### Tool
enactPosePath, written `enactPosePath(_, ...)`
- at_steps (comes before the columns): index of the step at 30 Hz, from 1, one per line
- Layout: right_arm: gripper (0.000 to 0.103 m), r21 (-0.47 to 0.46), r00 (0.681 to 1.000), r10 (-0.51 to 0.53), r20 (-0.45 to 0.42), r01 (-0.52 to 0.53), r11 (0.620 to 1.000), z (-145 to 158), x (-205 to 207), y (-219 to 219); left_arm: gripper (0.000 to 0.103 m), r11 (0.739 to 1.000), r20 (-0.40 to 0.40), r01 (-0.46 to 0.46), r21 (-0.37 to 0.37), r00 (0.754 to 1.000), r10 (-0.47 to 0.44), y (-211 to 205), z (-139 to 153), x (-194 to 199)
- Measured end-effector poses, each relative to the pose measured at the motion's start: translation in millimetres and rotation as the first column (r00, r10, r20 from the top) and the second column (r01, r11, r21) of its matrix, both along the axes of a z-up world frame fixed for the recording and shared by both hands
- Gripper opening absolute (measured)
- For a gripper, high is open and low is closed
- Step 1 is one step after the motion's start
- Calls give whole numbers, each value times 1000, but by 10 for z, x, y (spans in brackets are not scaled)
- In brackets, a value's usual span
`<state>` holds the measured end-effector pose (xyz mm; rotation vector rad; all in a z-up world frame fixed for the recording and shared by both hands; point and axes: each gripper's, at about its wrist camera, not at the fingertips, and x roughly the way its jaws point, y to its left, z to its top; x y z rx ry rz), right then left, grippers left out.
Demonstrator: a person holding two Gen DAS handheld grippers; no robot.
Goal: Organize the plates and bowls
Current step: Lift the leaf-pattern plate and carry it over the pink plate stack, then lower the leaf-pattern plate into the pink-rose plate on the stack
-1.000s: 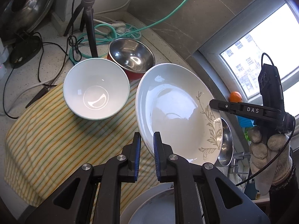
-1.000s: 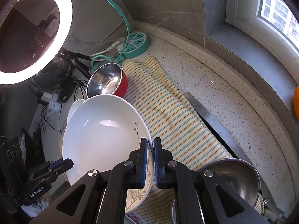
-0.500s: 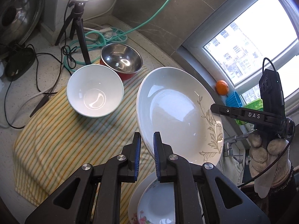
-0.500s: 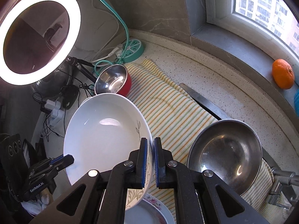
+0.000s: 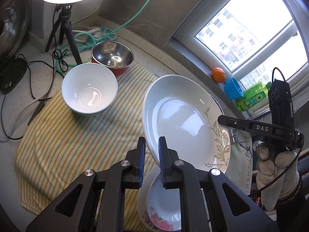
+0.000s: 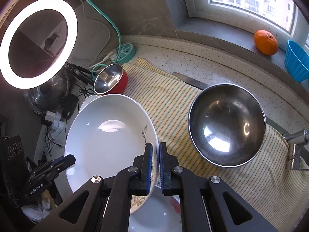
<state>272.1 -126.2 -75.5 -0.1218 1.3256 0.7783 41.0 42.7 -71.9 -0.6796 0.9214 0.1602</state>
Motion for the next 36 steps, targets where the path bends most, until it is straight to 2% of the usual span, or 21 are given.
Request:
enactPosePath(12, 6, -24, 992, -121, -20, 121, 992, -288, -326, -455, 11, 993, -17, 118, -10, 993, -118, -240, -206, -47)
enactPosePath(27, 6, 14, 971, -239, 6, 239, 971, -297, -891, -918, 11, 970, -44, 243, -3, 969, -243, -445, -314, -229)
enactPosePath(36, 6, 15, 956, -293, 2, 293, 956, -452, -1131, -1153, 11, 953, -77, 302, 6, 951, -300, -600, -425, -254)
